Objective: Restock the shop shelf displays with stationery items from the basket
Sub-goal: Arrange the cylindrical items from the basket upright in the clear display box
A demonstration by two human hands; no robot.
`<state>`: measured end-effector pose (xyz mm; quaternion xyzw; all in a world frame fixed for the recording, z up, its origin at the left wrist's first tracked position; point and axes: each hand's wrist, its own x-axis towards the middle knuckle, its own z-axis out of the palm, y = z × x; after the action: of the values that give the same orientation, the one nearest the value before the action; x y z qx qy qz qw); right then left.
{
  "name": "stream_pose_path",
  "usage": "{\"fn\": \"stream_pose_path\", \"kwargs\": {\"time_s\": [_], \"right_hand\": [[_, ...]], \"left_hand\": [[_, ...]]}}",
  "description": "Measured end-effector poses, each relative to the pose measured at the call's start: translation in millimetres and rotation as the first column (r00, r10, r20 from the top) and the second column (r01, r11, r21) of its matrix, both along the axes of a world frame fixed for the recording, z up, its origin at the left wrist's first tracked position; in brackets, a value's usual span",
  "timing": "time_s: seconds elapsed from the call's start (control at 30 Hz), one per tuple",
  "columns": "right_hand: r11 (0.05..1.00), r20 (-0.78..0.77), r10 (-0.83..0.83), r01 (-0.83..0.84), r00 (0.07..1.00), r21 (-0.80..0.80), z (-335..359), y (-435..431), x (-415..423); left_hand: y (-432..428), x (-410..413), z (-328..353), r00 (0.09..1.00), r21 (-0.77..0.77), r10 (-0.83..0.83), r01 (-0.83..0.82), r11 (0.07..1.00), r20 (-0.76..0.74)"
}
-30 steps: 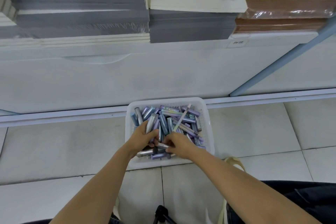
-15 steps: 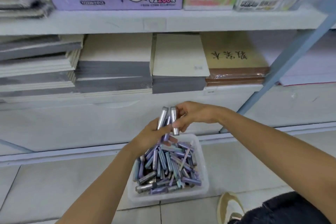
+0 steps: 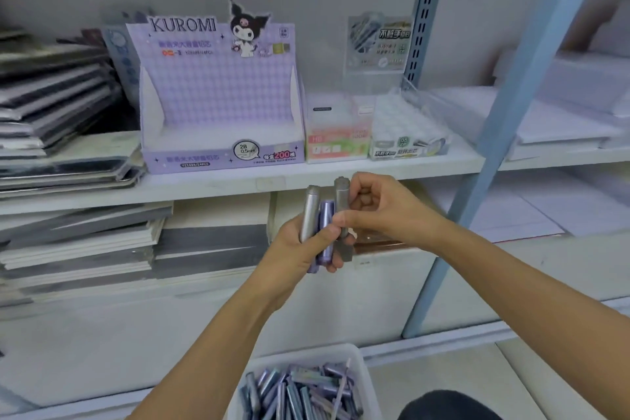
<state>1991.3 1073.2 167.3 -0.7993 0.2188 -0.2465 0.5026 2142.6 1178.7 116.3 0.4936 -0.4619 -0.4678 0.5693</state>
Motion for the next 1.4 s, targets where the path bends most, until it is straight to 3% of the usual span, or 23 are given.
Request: {"fn": "stream_pose_path", "kwargs": {"time_s": [0.07, 0.23, 0.33, 0.5, 0.67, 0.87, 1.1, 1.27, 1.4], "right_hand": [[0.999, 0.061, -0.021, 0.024, 0.998, -0.046, 17, -3, -6], [0.983, 0.233, -0.008, 0.05, 0.972, -0.174, 56, -15, -21], [0.966, 0.305, -0.031, 0.107, 0.952, -0.237, 83, -34, -27], [0.928, 0.433, -0.255, 0.345, 0.864, -0.141, 121, -102, -26], [0.892, 0.292, -0.384, 0.434, 0.876, -0.128, 108, -152, 11], [0.837, 0.104, -0.417, 0.426, 0.903, -0.345, 81, -172, 25], [0.906, 0.03, -0.27, 0.265, 0.962, -0.331, 87, -167, -7], [0.854, 0.15, -0.29, 0.326, 0.945, -0.406, 106, -170, 9], [0.82, 0.016, -0.291, 0.258, 0.957, -0.511, 97, -172, 29]], "left_hand": [[-8, -5, 18, 1.0, -0.046, 0.017, -0.017, 0.999, 0.004], [-28, -14, 68, 0.982, -0.164, -0.007, 0.038, 0.986, 0.188], [-39, -14, 96, 0.984, -0.224, 0.008, 0.033, 0.974, 0.177], [-60, 2, 138, 0.971, -0.279, 0.162, -0.108, 0.954, 0.178], [-74, 12, 155, 0.954, -0.21, 0.191, -0.143, 0.967, 0.23], [-82, 16, 151, 0.938, -0.217, 0.247, -0.195, 0.956, 0.243], [-88, 20, 153, 0.946, -0.214, 0.241, -0.195, 0.957, 0.217], [-91, 19, 154, 0.945, -0.205, 0.258, -0.218, 0.954, 0.199], [-92, 20, 152, 0.947, -0.191, 0.259, -0.224, 0.956, 0.188]]}}
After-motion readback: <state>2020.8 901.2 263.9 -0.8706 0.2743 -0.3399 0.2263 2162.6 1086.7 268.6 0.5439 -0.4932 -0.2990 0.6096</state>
